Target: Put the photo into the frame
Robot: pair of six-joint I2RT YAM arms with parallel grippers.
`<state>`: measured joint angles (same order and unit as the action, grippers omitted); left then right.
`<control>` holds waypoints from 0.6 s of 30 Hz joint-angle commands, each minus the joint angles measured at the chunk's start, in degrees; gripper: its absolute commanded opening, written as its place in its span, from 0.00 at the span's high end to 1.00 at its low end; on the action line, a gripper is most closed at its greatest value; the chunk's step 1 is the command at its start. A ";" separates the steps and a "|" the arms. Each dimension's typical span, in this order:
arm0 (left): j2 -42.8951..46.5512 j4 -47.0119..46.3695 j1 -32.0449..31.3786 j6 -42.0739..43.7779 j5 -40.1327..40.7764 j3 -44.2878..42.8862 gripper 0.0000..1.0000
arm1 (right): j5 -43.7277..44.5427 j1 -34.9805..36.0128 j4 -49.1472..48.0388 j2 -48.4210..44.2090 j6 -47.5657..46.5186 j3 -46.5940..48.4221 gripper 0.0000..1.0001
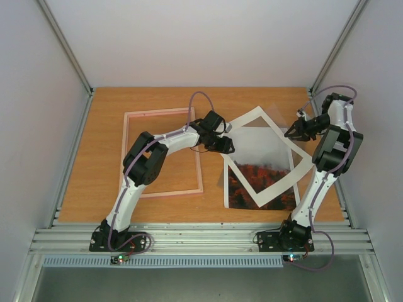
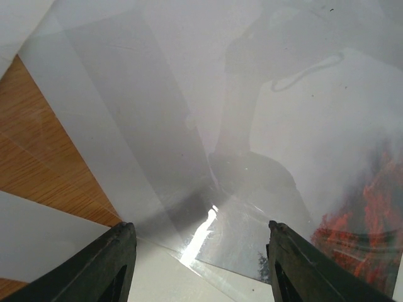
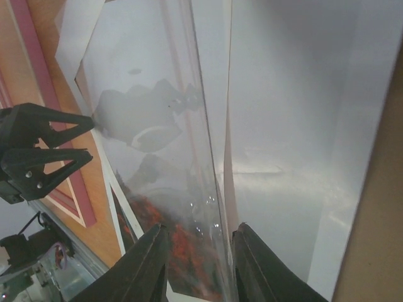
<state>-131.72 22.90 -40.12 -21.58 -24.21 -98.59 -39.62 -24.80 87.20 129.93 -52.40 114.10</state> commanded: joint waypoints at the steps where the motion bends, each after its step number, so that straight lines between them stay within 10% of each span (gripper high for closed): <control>1: -5.86 1.97 -0.29 1.33 2.39 0.66 0.42 | -2.22 2.87 -1.12 1.35 1.44 -0.51 0.70; 18: -8.00 4.36 -0.57 6.00 3.02 -1.26 0.42 | 1.26 7.62 -11.92 1.05 11.40 3.72 0.51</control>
<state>-133.82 23.03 -40.18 -17.30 -24.03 -101.58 -39.27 -18.57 79.35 130.69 -44.91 115.42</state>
